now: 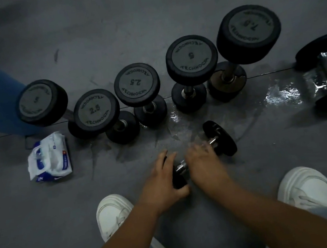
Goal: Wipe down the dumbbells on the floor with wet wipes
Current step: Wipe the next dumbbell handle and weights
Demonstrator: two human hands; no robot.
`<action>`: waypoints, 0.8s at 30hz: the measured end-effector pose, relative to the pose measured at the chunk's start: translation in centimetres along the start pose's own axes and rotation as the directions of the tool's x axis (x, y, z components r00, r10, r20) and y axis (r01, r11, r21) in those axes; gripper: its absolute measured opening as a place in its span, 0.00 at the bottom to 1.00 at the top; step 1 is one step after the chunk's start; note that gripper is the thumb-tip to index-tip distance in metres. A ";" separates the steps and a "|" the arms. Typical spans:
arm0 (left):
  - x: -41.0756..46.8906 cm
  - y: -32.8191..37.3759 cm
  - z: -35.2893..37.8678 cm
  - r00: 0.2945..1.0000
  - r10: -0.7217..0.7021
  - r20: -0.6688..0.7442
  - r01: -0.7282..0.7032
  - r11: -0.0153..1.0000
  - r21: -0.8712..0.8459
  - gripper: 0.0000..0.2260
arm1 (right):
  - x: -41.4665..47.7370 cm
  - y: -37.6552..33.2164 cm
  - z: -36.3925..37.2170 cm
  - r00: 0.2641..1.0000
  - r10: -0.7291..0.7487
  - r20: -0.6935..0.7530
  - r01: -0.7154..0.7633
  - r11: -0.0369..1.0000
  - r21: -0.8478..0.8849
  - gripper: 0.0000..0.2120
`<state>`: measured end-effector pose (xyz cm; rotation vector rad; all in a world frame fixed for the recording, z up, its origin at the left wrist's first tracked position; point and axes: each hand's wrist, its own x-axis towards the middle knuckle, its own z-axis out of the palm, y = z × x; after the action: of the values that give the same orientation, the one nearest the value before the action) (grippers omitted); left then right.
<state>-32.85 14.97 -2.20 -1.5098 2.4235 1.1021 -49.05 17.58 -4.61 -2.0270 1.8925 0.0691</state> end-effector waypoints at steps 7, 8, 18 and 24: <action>1.5 -1.0 -1.2 0.998 -0.037 0.044 0.038 0.999 -0.028 0.48 | -0.6 1.6 -1.6 0.988 0.056 -0.147 -0.041 0.994 0.101 0.26; 1.5 -1.0 -1.2 0.999 -0.031 0.039 0.032 0.999 -0.038 0.47 | -1.2 1.0 -1.2 0.986 -0.010 -0.165 0.024 0.996 0.081 0.27; 2.0 -1.0 -1.7 0.999 -0.026 0.026 0.030 0.986 -0.163 0.43 | -0.8 0.3 -1.4 0.935 0.331 -0.131 -0.232 0.847 0.479 0.12; 1.9 -1.3 -1.5 1.000 -0.015 0.016 0.018 0.986 -0.165 0.44 | -0.1 2.5 -1.1 0.919 0.365 -0.148 -0.246 0.825 0.509 0.04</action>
<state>-32.30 12.30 -2.56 -1.5575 2.3568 1.3355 -51.75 17.29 -4.12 -1.4319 2.1038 -0.5399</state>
